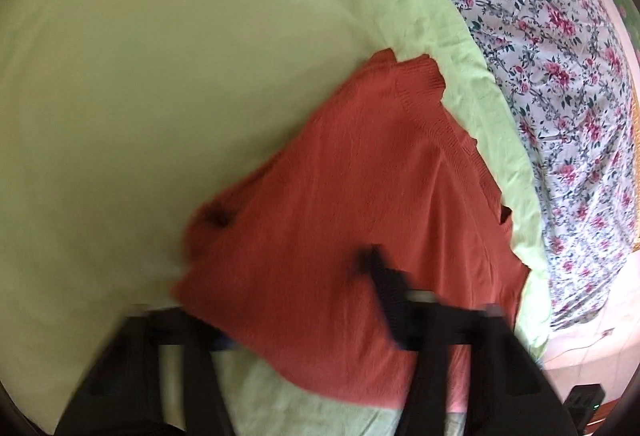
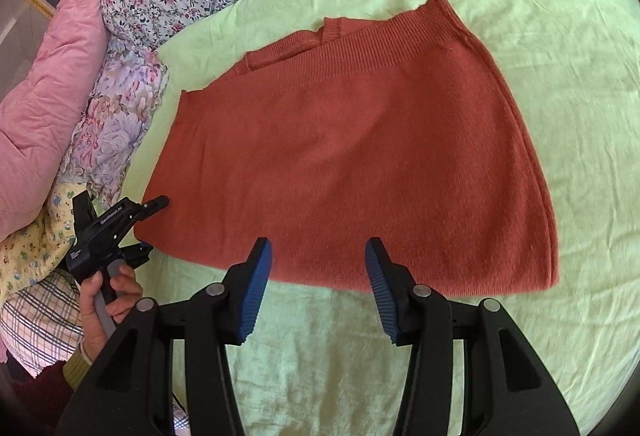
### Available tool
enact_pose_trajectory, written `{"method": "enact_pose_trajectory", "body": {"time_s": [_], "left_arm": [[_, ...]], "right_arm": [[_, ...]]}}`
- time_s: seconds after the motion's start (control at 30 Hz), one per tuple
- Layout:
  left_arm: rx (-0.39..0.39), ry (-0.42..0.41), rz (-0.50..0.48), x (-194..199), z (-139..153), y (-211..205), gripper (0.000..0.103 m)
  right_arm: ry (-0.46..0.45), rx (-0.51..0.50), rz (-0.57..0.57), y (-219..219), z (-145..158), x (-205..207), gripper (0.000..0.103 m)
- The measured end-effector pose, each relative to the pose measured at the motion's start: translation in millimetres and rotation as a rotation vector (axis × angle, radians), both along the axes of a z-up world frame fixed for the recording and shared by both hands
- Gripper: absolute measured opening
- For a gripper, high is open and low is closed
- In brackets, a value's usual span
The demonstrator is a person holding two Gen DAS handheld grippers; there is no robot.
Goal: Fold small clothes
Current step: 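Grasp the folded sweater edge with the left gripper and lift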
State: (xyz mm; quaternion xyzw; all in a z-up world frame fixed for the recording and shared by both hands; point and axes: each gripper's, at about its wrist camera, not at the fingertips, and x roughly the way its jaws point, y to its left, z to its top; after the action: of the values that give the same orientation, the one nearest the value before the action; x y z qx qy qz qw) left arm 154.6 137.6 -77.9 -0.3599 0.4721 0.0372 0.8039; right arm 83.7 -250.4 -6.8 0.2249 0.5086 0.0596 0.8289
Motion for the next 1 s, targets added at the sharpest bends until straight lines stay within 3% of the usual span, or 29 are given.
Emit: {"method": "enact_pose_trajectory", "body": {"time_s": [0.2,0.33,0.43,0.53,0.63,0.73,1.0], "left_arm": [[0.113,-0.119,-0.118,5.5,48.4,-32.2,0.016],[0.204,-0.23,-0.306,9.2,89.6,-95.9,0.015],[0.235,-0.271,-0.447,8.5,100.9,-148.7,0.015],[0.252,-0.278,-0.575,4.9,91.0,-199.3,0.015],[0.277,-0.226,-0.664,4.3,62.9,-235.2,0.015],[0.34,-0.2,-0.697,2.1,45.9,-254.3,0.015],[0.424,-0.204,-0.741,-3.0,45.4,-265.5,0.019]], "right_arm": [[-0.029,0.01,0.009,-12.5,2.9,19.5,0.05],[-0.05,0.024,-0.009,-33.1,3.6,34.3,0.05],[-0.047,0.067,-0.044,-54.5,1.4,48.0,0.05],[-0.049,0.106,-0.068,-73.5,-0.9,59.2,0.05],[-0.038,0.131,-0.054,-82.7,-5.9,72.1,0.05],[0.001,0.206,-0.034,-82.9,-16.7,88.9,0.05],[0.046,0.311,0.067,-44.1,-39.7,150.0,0.05]]}}
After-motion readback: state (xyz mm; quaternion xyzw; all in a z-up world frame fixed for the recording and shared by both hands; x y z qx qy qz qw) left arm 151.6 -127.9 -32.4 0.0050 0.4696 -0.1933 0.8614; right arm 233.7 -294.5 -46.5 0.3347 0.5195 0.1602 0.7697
